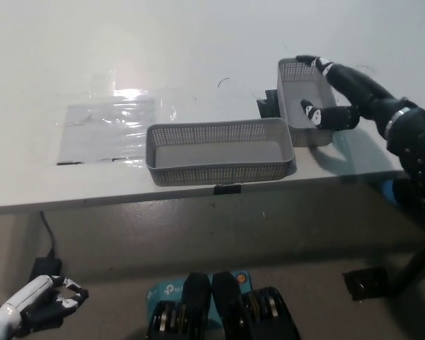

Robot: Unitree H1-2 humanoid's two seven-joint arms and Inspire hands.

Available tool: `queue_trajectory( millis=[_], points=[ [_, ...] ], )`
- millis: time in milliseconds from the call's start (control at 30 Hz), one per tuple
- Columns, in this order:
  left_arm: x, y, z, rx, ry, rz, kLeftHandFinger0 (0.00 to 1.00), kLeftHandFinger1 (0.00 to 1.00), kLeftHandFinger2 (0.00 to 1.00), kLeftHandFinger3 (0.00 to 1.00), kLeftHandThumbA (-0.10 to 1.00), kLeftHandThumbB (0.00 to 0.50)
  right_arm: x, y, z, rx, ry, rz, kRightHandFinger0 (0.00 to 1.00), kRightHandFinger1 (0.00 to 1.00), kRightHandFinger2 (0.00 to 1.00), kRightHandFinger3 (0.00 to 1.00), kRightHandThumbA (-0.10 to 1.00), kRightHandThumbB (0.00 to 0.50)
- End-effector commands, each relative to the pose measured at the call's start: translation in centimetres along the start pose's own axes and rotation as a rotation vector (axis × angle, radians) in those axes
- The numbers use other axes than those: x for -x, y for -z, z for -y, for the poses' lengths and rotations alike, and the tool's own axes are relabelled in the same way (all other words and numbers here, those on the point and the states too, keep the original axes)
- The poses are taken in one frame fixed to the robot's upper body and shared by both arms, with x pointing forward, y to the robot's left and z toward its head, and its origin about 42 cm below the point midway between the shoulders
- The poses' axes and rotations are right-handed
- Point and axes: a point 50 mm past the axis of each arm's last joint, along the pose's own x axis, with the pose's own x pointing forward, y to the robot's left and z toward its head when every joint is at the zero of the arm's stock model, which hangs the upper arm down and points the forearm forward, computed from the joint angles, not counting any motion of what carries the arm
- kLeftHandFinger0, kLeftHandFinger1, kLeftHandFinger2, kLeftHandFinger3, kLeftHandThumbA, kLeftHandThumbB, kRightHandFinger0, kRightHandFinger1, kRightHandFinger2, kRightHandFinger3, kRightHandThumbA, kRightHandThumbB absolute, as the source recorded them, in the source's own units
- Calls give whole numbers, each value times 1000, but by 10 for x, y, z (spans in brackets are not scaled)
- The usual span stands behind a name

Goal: The robot uses its right hand to pick up the grey box kept on the middle on the desk and place it on top of another box next to it in a right angle

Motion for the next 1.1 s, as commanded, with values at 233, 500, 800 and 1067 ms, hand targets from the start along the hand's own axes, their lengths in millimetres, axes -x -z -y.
queue_trajectory(
  millis=[233, 500, 800, 1067],
  points=[
    [1, -9, -18, -18, -7, 11, 116, 33, 192, 565, 575, 164, -26, 23, -24, 138, -75, -87, 1000, 1000, 1000, 1000, 337, 301],
    [-1, -14, -25, -37, -7, 18, 77, 12, 153, 530, 574, 174, -33, 49, -53, 145, -117, -145, 1000, 1000, 1000, 1000, 287, 279],
    [-1, -21, -27, -59, -4, 28, 148, 32, 150, 530, 560, 148, -40, 43, -79, 423, -179, -89, 656, 761, 980, 1000, 105, 173],
    [1, -23, -29, -74, -10, 18, 184, 44, 156, 540, 606, 167, -31, 30, -87, 848, -67, 92, 0, 152, 397, 152, 27, 0]
  ],
)
